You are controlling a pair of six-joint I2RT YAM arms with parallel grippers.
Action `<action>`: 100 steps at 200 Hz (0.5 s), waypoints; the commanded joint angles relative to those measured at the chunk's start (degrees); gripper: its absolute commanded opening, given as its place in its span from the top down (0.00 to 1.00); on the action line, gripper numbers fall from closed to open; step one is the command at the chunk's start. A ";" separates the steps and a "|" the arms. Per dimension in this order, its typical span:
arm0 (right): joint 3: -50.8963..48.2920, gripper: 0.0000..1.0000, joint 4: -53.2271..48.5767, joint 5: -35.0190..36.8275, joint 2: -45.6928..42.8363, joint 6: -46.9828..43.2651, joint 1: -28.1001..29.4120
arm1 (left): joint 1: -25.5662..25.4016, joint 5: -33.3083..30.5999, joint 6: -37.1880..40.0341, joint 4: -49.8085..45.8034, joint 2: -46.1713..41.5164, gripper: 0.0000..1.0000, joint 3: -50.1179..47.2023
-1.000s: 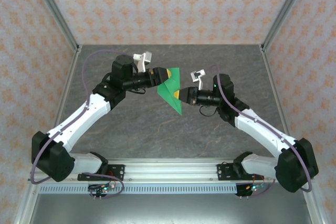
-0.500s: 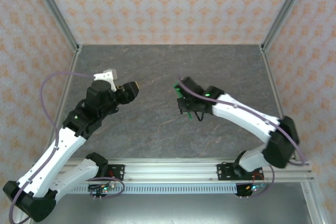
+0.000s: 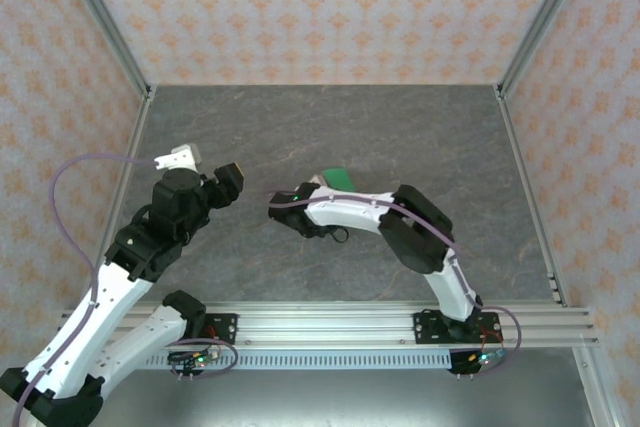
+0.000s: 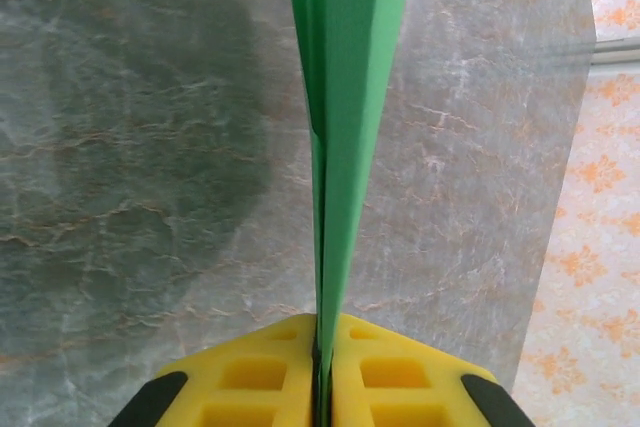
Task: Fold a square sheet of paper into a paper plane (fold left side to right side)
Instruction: Turn over the paper at the center of the table.
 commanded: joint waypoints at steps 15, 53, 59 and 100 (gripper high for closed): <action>2.90 0.84 -2.98 -1.11 4.82 -1.04 0.44 | -0.25 -0.96 -3.74 -4.11 2.37 0.22 2.21; 2.21 0.56 1.81 -18.24 2.42 -3.92 0.39 | -0.19 3.14 -8.65 -8.70 8.87 0.22 6.13; 2.24 0.52 2.12 -20.04 1.75 -3.84 0.44 | -0.04 4.33 -9.63 -8.72 9.84 0.21 6.36; 0.67 0.19 4.68 -28.30 -9.89 -2.29 0.39 | 2.46 15.42 -14.55 -1.87 16.16 0.20 4.04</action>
